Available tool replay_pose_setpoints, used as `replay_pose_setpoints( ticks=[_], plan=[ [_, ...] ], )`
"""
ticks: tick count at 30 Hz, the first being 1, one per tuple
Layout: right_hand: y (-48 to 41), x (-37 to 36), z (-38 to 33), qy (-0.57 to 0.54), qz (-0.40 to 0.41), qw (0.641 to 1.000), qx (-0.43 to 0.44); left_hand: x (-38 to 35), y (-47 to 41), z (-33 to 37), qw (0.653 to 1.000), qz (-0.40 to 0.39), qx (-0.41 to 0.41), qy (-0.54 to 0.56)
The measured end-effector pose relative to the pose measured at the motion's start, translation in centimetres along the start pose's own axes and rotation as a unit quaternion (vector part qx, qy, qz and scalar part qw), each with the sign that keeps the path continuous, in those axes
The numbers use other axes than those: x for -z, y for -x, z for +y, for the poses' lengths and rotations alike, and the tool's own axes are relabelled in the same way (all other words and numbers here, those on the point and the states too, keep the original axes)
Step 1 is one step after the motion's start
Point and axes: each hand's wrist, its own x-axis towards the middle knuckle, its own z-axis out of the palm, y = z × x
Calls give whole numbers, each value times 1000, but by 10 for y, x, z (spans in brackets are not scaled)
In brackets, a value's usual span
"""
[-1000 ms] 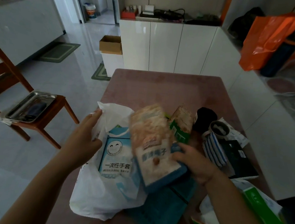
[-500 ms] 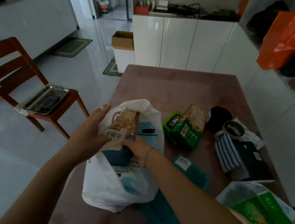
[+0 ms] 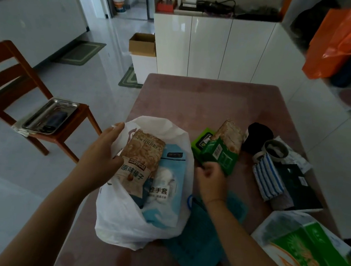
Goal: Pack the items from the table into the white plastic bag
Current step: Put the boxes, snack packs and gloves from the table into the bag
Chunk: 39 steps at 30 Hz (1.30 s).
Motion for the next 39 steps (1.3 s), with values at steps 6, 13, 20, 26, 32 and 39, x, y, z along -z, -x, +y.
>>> replay_pose_setpoints(
  ticks=[6, 13, 20, 26, 32, 39],
  plan=[
    [7, 51, 85, 121, 85, 929, -339, -5, -2, 7, 1000, -7, 13, 3],
    [16, 35, 100, -219, 34, 888, -404, -7, -5, 12, 1000, -15, 8, 8],
    [19, 43, 92, -281, -38, 891, -355, -4, -4, 15, 1000, -18, -11, 18],
    [-1, 75, 41, -200, 14, 964, -173, -2, -3, 13, 999, -13, -28, -23],
    [2, 102, -35, -329, -36, 943, -42, -4, -2, 15, 1000, -7, -20, -24],
    [22, 2, -67, -420, -152, 890, -96, -5, -4, 14, 1000, 3, 17, 9]
  ],
)
